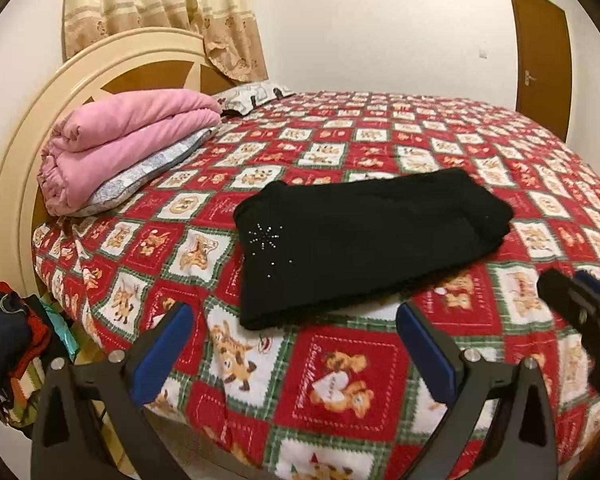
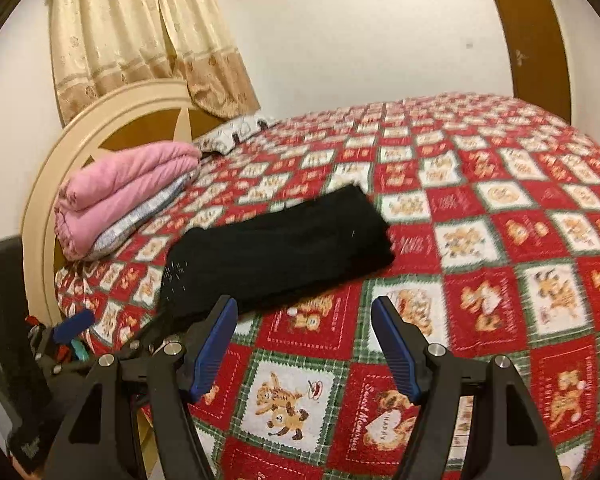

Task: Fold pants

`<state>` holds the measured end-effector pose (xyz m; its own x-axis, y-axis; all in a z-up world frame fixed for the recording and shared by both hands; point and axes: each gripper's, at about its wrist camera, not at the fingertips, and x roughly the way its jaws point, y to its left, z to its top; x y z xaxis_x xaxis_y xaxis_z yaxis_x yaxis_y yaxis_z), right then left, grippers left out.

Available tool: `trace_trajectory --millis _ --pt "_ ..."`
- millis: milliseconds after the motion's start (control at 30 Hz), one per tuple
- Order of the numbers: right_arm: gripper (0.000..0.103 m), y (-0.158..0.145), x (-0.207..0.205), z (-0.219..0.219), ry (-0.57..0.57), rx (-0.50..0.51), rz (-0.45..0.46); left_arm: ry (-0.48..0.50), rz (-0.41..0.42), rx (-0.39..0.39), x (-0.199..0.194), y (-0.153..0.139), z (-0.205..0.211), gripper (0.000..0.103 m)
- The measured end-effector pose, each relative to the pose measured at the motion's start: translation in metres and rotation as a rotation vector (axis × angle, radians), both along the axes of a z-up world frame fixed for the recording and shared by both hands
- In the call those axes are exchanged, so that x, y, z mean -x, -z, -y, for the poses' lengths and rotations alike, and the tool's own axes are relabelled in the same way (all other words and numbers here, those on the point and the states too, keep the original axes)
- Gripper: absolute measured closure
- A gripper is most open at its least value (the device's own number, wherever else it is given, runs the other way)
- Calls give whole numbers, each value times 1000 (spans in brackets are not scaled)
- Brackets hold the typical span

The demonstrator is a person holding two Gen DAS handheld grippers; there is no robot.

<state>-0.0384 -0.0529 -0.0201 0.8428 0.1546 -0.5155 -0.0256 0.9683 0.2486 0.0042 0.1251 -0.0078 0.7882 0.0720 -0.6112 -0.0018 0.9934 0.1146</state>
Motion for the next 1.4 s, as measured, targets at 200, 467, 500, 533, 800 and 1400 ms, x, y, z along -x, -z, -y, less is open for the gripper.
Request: trace_trajectory --millis 200,467,500,533,800,1400 --pt "25 -28 29 4 55 1 109 9 66 17 25 -19 1 0" --pt "24 -42 46 8 75 -3 166 9 143 35 43 -36 0 0" --pt "24 -43 47 7 75 -2 167 7 146 31 43 -37 0 0" --pt "24 -43 47 7 73 -2 167 5 149 30 44 -38 0 0" --pt "24 -43 46 5 72 2 170 -8 143 32 45 -36 -2 0" --pt "24 -42 45 8 73 -2 164 -23 142 22 42 -37 -4 0"
